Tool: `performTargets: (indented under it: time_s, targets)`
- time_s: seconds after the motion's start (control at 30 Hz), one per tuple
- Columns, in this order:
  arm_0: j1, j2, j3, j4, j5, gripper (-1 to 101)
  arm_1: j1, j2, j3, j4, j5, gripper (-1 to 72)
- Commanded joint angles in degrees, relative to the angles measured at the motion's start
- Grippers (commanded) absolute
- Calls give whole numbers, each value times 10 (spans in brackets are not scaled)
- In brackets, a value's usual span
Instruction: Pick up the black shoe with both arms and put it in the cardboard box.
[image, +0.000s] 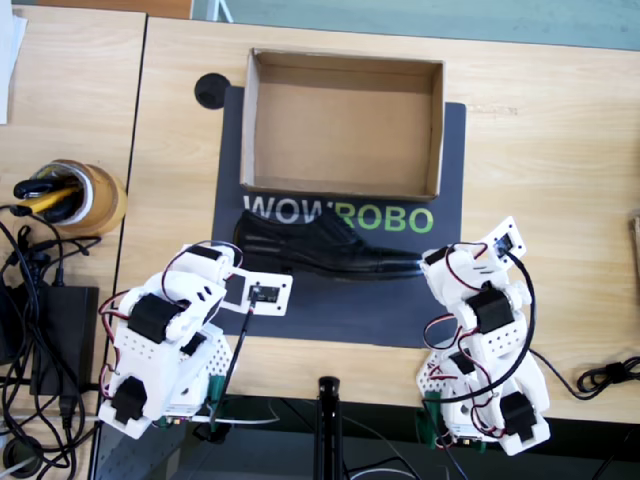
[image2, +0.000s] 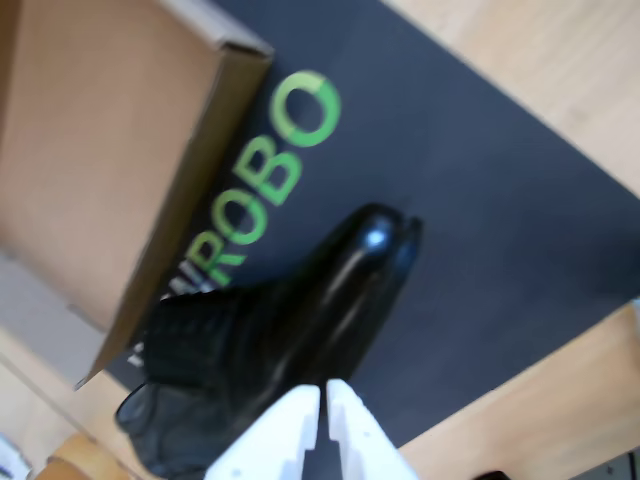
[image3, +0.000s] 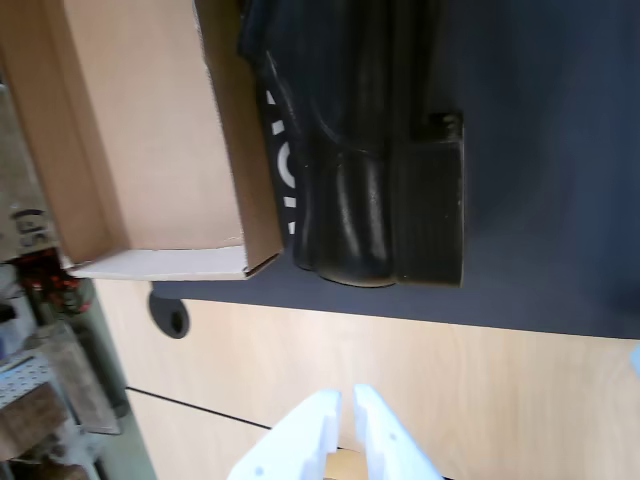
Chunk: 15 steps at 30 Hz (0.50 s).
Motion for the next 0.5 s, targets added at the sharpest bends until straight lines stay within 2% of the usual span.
performTargets:
  time_s: [0.0,0.13,0.47]
  targets:
    - [11,-14,-3,14,-4,-3,-25,32,24,11,-10,-2]
    - [11,-18,27,11,4,-3,-43,37,45,10,-4,-2]
    - [-4,-25,38,9,18,-3,-25,32,48,1,-4,-1]
